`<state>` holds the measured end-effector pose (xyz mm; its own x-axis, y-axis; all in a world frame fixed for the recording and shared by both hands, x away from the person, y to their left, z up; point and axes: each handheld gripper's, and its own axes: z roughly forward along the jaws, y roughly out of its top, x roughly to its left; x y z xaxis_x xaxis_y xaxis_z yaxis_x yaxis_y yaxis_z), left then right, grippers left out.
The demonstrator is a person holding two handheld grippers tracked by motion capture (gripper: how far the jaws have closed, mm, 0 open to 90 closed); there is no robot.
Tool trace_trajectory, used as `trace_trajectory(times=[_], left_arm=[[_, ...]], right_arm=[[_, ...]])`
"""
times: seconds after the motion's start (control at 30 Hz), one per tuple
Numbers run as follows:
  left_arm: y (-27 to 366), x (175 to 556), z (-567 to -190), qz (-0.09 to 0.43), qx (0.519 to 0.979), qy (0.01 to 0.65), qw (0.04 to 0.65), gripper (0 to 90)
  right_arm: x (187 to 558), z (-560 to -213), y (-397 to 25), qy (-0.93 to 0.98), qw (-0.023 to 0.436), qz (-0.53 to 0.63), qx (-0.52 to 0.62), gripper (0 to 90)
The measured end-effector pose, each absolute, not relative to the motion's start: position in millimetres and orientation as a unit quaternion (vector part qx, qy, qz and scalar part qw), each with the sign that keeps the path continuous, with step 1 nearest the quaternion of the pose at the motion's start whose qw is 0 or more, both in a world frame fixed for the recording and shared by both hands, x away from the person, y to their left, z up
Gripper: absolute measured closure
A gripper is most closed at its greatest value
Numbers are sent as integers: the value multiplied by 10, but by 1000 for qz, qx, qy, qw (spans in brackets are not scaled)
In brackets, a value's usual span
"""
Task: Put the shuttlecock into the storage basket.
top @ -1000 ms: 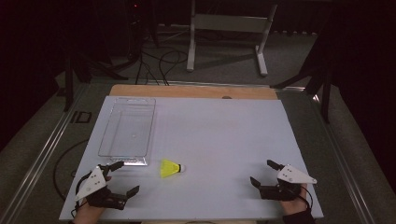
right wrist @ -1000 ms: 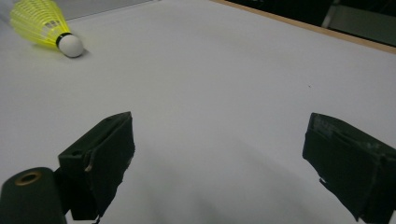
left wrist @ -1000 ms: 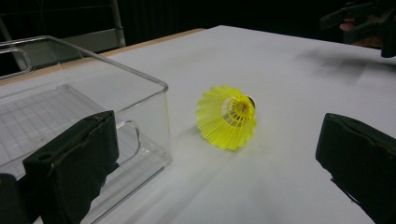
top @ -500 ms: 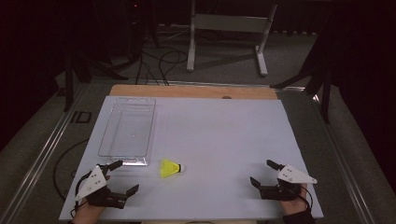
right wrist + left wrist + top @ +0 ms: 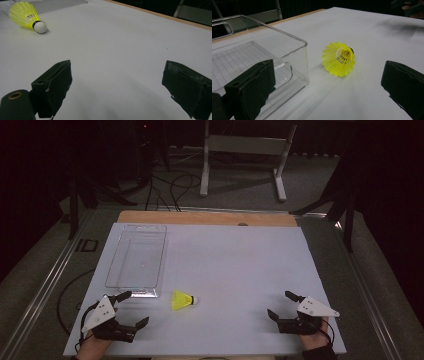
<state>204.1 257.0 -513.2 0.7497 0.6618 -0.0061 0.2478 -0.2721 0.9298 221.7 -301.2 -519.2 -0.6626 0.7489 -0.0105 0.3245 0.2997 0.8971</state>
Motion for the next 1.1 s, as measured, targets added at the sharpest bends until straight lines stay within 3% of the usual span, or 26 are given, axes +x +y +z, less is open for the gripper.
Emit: trace_trajectory(times=[0.67,1.1], left_arm=[[2510,2086,-4819,188,808,273,487,2],[2507,2188,-4515,140,839,234,471,2]], right_arm=[[2219,-5186,-3010,774,218,483,347,92],[2223,-5192,-3000,778,208,483,344,92]])
